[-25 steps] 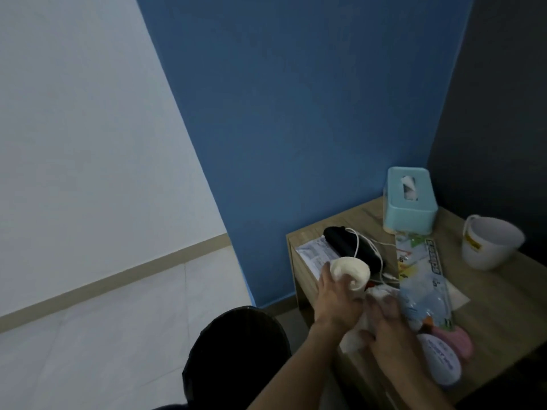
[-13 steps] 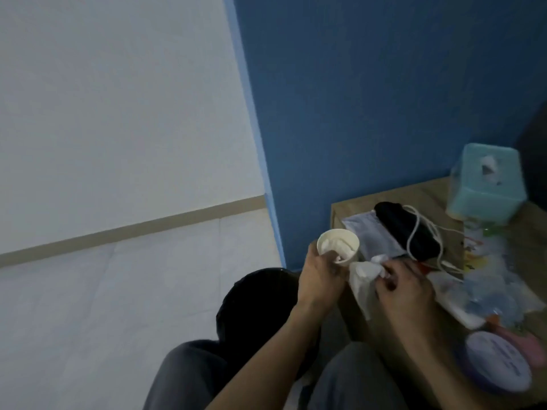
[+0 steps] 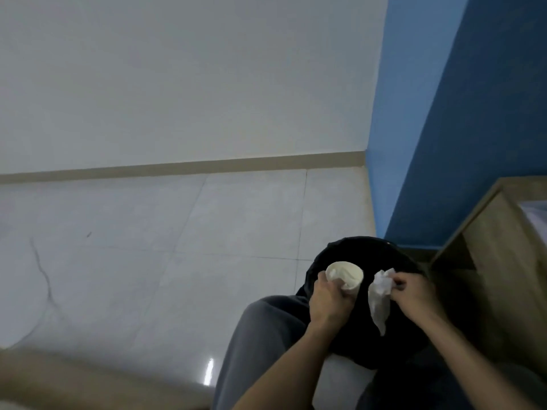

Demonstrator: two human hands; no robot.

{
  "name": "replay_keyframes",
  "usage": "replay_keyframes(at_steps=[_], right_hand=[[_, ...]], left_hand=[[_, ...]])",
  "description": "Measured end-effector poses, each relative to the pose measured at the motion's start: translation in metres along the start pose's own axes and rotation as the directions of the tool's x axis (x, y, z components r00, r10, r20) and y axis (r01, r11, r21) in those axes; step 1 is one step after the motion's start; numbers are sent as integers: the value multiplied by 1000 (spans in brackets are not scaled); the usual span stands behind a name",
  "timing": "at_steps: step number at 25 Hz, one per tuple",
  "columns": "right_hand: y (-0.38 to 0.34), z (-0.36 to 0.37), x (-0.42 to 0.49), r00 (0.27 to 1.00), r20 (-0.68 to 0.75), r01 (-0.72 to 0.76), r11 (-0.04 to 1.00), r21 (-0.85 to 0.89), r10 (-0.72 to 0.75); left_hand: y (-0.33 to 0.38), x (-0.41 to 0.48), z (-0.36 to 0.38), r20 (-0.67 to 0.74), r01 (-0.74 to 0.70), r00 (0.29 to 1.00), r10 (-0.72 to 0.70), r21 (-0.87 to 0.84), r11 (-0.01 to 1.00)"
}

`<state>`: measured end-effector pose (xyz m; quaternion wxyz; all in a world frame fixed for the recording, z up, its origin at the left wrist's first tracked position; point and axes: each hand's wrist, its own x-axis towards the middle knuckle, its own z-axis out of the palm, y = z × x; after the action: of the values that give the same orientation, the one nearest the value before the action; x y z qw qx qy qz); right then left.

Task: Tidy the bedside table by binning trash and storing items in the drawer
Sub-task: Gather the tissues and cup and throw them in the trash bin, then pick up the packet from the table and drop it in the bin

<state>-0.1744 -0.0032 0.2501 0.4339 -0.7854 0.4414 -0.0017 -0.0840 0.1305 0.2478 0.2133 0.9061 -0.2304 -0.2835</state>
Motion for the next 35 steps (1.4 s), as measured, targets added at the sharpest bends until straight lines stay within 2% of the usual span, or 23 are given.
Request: replay_keyframes(at_steps=[3, 6, 10, 12, 15, 17, 19, 21, 22, 24, 26, 28, 30, 33, 35], right_hand=[[7, 13, 11, 995, 84, -53, 998, 21, 51], [10, 15, 14, 992, 72, -110, 991, 78, 105], [9, -16, 10, 995, -64, -47, 941, 336, 72], [6, -47, -1, 986, -169, 53, 913, 404, 17], [9, -118, -35, 934, -357, 195, 869, 454, -23], [17, -164, -61, 864, -502, 256, 878, 404, -20], [30, -207, -85, 722, -691, 234, 951, 200, -33], [56, -247, -105, 554, -833, 39, 999, 18, -7], [72, -261, -108, 518, -855, -78, 997, -10, 33], [110, -278, -110, 530, -835, -274, 962, -5, 146], [141, -280, -104, 611, -733, -362, 929, 77, 299], [152, -276, -101, 663, -606, -370, 896, 244, 439], [153, -275, -99, 672, -524, -391, 851, 350, 524], [153, -277, -94, 648, -512, -375, 821, 430, 564], [153, -280, -95, 640, -512, -289, 797, 530, 573]], left_hand=[[-8, 11, 0, 113, 20, 993, -15, -41, 999], [-8, 20, 0, 197, 24, 980, -24, -1, 1000], [21, 19, 2, 158, -19, 987, 31, -77, 997], [48, 18, 9, 140, -83, 985, 105, -154, 985], [108, 9, 21, 132, -201, 960, 248, -296, 934], [150, 2, 32, 169, -227, 933, 318, -411, 883], [188, -6, 47, 249, -195, 902, 352, -492, 848], [223, -19, 67, 356, -179, 851, 385, -492, 852], [233, -25, 76, 391, -190, 827, 403, -480, 857], [244, -38, 92, 431, -264, 767, 474, -461, 847], [244, -45, 104, 426, -306, 748, 508, -457, 835], [243, -45, 109, 413, -317, 766, 493, -425, 848], [244, -46, 108, 431, -307, 777, 458, -375, 875], [245, -47, 107, 468, -301, 774, 426, -321, 898], [245, -46, 107, 473, -294, 777, 415, -309, 904]])
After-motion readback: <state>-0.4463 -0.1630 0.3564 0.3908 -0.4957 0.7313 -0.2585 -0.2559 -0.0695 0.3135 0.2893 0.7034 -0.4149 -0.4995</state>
